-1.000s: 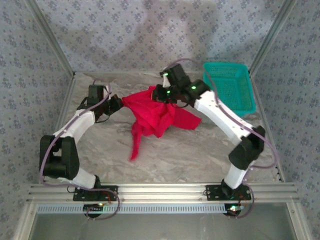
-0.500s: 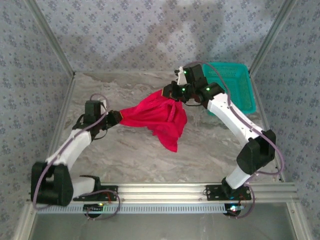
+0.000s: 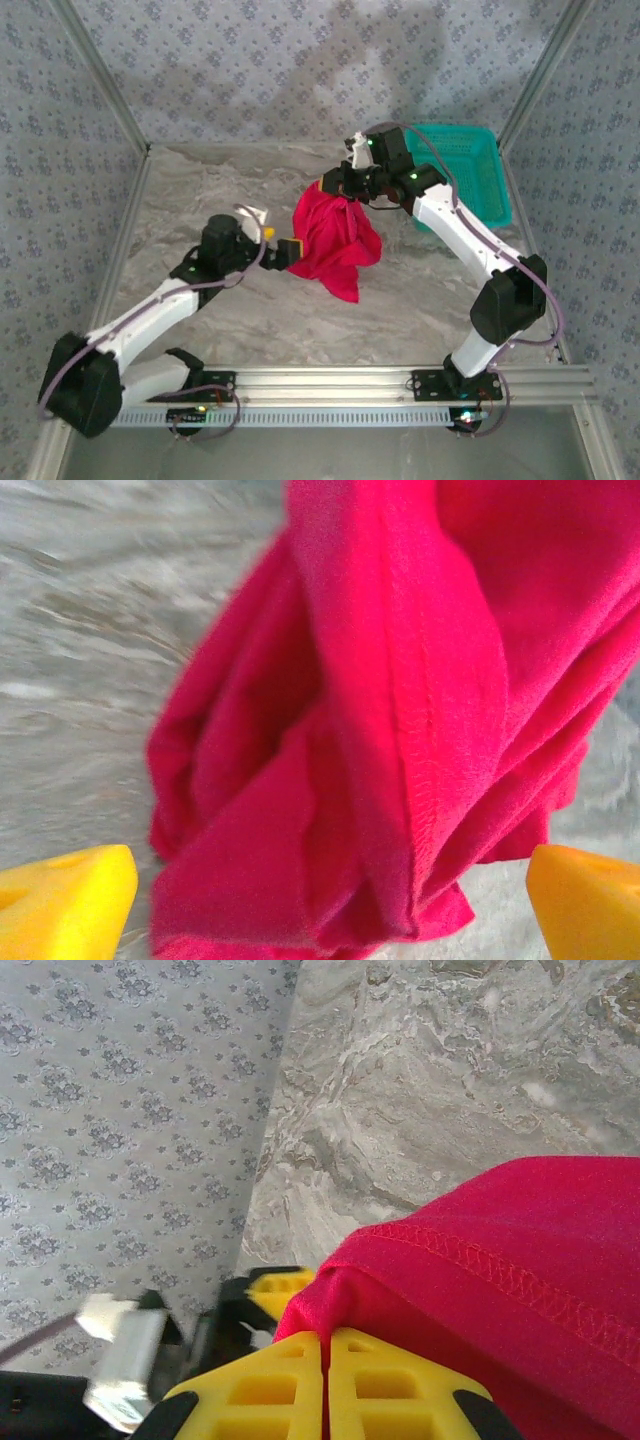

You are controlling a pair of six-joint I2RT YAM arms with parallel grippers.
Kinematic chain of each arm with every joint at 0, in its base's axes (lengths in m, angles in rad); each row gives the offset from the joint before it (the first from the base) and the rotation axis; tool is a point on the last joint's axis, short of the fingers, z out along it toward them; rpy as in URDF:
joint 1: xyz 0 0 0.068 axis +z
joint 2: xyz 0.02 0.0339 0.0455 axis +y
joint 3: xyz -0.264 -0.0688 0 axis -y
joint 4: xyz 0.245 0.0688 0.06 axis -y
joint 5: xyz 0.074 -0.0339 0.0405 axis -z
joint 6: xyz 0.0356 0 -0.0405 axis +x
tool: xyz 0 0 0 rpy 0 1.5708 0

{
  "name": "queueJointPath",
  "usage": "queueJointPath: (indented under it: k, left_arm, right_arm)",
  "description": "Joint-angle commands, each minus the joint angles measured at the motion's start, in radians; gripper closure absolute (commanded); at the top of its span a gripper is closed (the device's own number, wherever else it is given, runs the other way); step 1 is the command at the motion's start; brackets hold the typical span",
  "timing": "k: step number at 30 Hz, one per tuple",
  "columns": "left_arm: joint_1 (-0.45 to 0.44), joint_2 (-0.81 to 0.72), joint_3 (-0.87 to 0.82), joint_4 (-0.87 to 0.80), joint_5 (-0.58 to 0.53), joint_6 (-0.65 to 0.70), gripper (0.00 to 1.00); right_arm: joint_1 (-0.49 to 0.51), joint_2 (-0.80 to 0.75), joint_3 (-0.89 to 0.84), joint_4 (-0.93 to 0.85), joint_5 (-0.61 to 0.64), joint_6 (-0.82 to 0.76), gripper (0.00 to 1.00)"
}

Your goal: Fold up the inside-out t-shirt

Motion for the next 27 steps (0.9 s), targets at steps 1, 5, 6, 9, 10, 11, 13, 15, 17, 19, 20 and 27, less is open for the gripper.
queueJointPath:
  k: [1, 5, 6, 9, 10, 11, 13, 15, 17, 19, 20, 27]
  left_arm:
    - [-0.018, 0.088, 0.088, 0.136, -0.011, 0.078, 0.0]
    - [-0.018, 0.233, 0.191, 0.153, 0.022, 0.08, 0.01]
    - [-0.015, 0.258, 0.213, 0.149, 0.031, 0.085, 0.04]
    - [0.017, 0.321, 0.302, 0.07, 0.1, 0.088, 0.48]
    - [0.037, 0.336, 0.34, 0.021, 0.144, 0.083, 0.67]
    - [0.057, 0.345, 0.378, -0.032, 0.182, 0.081, 0.89]
    - [0.081, 0.35, 0.437, -0.133, 0.216, 0.084, 1.0]
    - [0.091, 0.339, 0.469, -0.198, 0.233, 0.097, 1.0]
    - [0.092, 0.315, 0.48, -0.228, 0.249, 0.097, 1.0]
    - [0.09, 0.289, 0.485, -0.235, 0.293, 0.078, 1.0]
    - [0.089, 0.275, 0.483, -0.226, 0.32, 0.061, 1.0]
    - [0.088, 0.201, 0.411, -0.116, 0.402, -0.049, 1.0]
  right_arm:
    - [0.012, -0.015, 0.031, -0.004, -0.044, -0.022, 1.0]
    - [0.016, -0.016, 0.026, -0.023, -0.042, -0.037, 1.0]
    - [0.015, -0.017, 0.023, -0.031, -0.042, -0.043, 1.0]
    - [0.002, -0.021, 0.006, -0.07, -0.03, -0.058, 1.0]
    - [-0.007, -0.021, -0.001, -0.09, -0.025, -0.092, 1.0]
    - [-0.017, -0.02, -0.006, -0.117, -0.013, -0.113, 1.0]
    - [-0.039, -0.012, -0.014, -0.167, 0.025, -0.141, 1.0]
    - [-0.067, 0.021, 0.005, -0.21, 0.106, -0.16, 1.0]
    - [-0.082, 0.077, 0.067, -0.261, 0.213, -0.185, 1.0]
    - [-0.091, 0.167, 0.185, -0.305, 0.29, -0.2, 1.0]
    - [-0.095, 0.233, 0.271, -0.328, 0.307, -0.199, 0.99]
    - [-0.137, 0.526, 0.72, -0.666, 0.397, -0.229, 0.4]
